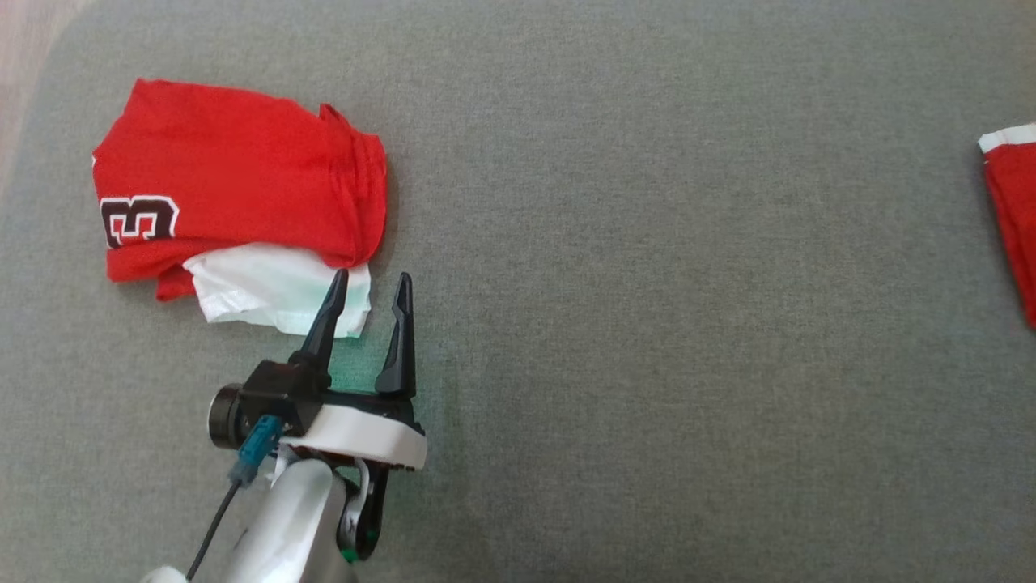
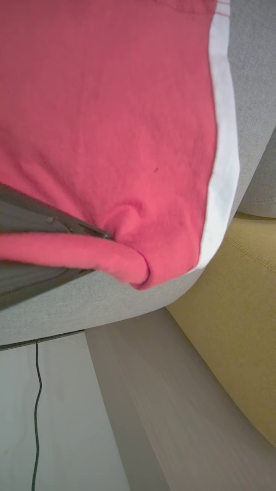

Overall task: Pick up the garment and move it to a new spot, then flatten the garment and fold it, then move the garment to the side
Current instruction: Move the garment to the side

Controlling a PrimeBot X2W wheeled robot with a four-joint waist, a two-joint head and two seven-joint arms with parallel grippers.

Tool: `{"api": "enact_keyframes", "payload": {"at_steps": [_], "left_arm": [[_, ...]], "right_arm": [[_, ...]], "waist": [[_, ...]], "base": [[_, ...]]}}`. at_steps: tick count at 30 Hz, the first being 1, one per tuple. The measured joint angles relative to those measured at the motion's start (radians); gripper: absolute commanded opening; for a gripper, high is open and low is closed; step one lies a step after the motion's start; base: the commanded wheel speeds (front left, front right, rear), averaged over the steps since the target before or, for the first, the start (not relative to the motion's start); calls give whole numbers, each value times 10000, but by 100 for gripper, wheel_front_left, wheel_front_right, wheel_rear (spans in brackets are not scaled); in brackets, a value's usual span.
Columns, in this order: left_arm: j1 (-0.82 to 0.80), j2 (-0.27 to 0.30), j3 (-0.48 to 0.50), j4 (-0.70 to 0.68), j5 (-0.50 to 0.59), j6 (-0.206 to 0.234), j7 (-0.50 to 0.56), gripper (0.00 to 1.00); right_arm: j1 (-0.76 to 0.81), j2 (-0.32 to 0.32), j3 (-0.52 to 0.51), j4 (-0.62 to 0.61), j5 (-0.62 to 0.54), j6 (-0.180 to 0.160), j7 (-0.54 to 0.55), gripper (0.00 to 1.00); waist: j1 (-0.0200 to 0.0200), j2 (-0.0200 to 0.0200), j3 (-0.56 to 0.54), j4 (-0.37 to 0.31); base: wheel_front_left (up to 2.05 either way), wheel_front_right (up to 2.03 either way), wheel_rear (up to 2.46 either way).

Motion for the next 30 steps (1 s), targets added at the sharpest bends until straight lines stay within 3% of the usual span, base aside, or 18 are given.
{"api": "enact_keyframes", "payload": {"at_steps": [14,15,16,21,30], "left_arm": [[-15,-2,2,33,0,-4,0,100],[-15,-2,2,38,0,-4,0,100],[-14,-2,4,50,0,-2,0,100],[-5,-2,44,148,0,-2,0,100],[380,-2,395,117,15,-4,0,100]], "right_arm": [[-43,157,-1057,-203,-882,0,-63,0],[-40,211,-1166,-232,-903,0,-25,74],[-38,272,-1310,-253,-918,0,71,100],[-12,740,-1797,-570,-1062,0,100,100],[-11,2337,-2019,-1902,-731,0,-805,100]], "waist": [[-1,0,10,53],[-1,0,-9,42],[0,0,-43,28],[-1,0,-381,-79],[-3,0,-1450,-366]], "base": [[0,0,0],[0,0,0],[0,0,0],[0,0,0],[0,0,0]]}}
